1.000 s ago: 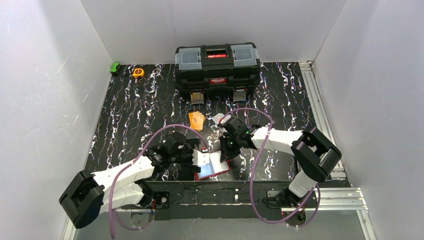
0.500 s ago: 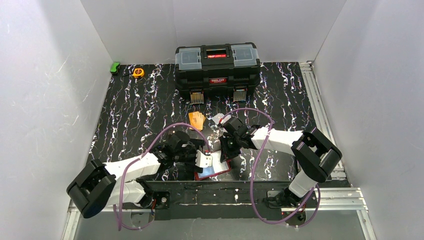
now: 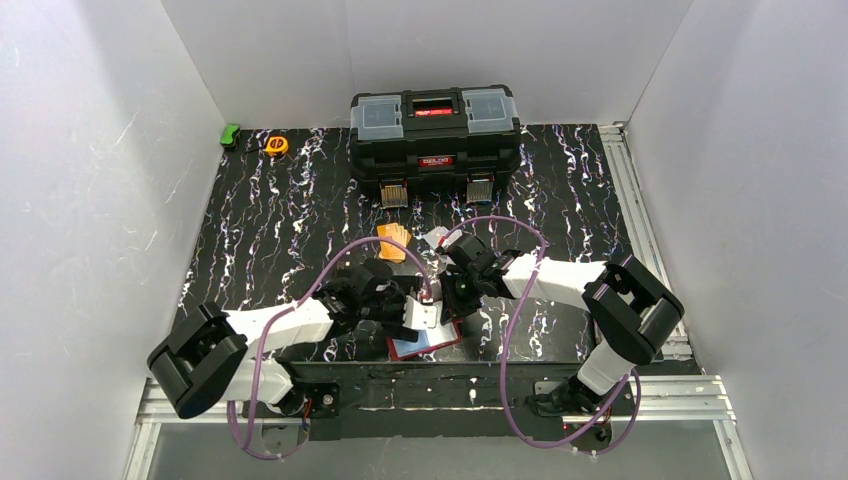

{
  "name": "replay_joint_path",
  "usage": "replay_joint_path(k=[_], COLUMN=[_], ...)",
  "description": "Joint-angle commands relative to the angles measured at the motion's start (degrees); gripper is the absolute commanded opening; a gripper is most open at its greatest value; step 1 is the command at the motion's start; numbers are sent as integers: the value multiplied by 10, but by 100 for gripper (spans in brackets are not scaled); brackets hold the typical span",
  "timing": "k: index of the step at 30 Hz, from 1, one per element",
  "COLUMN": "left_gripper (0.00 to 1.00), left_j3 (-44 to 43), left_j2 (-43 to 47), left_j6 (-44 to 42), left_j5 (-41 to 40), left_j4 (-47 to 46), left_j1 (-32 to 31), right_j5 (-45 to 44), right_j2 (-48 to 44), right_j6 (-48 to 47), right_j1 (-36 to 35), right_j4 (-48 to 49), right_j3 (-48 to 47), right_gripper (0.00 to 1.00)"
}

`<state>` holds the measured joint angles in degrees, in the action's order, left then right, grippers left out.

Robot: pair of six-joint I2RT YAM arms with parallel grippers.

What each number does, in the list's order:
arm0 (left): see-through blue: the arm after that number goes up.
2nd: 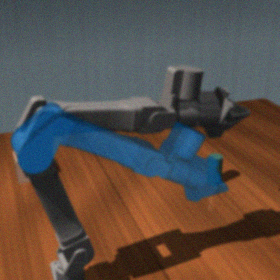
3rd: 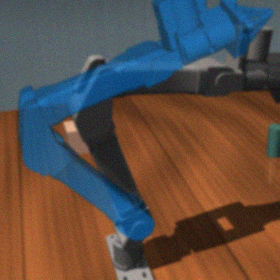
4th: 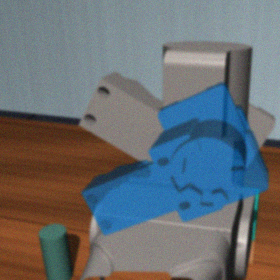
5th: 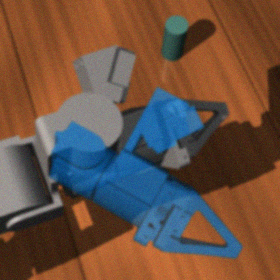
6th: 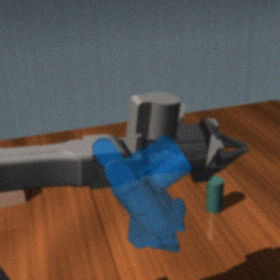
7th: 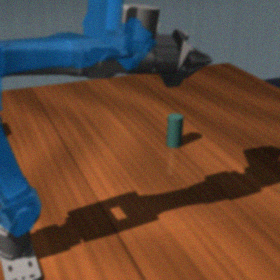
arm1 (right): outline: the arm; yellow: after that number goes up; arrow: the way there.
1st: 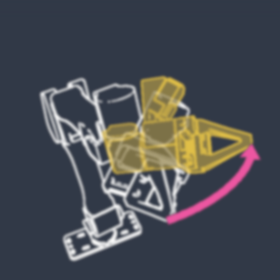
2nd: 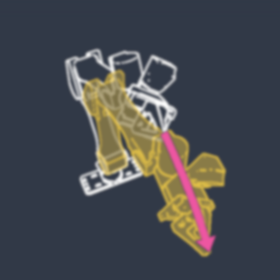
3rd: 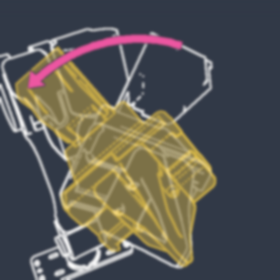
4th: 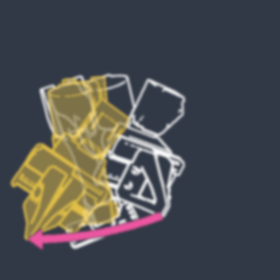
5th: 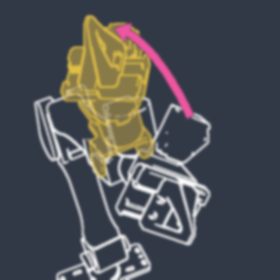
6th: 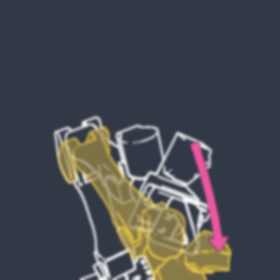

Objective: Put the credit cards into the card holder
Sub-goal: Pick up the credit card from the center of the board.

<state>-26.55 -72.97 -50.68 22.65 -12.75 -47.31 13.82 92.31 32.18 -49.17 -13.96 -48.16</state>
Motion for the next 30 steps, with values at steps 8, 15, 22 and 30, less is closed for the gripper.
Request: replay_joint_path(k=[8, 15, 22, 30], left_gripper=[81, 89, 98, 98], left_j3=[-101, -230, -280, -267], left_j2=[86, 87, 24, 15], left_j6=[129, 136, 99, 25], left_j5=[-46, -24, 3, 41], left_j4=[117, 350, 409, 381], left_j1=[12, 274, 406, 527], right_j5=[-9, 6, 24, -179], right_j2=[-19, -71, -33, 81], right_j6=[-7, -14, -33, -142], right_j1=[-3, -3, -15, -26], right_j4=[-2, -56, -84, -227], right_j3=[3, -114, -232, -451], right_gripper=[1, 14, 48, 91])
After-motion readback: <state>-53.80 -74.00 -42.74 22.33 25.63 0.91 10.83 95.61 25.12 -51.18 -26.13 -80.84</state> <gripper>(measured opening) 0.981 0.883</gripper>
